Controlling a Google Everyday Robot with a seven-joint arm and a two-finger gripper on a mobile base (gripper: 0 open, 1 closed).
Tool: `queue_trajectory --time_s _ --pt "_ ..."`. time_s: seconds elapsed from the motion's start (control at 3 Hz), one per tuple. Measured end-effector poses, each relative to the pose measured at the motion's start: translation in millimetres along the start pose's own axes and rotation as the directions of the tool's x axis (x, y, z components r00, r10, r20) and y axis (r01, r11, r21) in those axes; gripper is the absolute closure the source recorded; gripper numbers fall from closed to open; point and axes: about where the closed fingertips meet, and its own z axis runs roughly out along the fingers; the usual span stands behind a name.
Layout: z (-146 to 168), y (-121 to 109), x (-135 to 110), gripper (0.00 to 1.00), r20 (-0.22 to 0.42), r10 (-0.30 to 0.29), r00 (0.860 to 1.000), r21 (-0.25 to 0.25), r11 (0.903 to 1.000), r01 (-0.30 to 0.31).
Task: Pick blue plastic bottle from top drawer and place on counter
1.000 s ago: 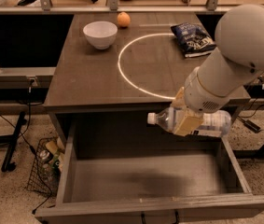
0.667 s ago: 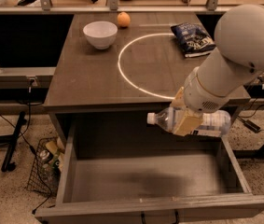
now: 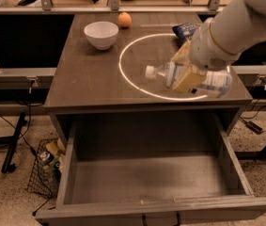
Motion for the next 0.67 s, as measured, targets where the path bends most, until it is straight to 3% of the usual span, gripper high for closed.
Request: queue_trajectory --time_s 0.33,0.67 --pt "-25 -51 -13 1.00 0.127 -0.013 0.992 0.104 0.9946 -0.001" --pt "-20 -96 -35 1.00 0.399 -0.053 0.916 0.167 0.9858 -0.016"
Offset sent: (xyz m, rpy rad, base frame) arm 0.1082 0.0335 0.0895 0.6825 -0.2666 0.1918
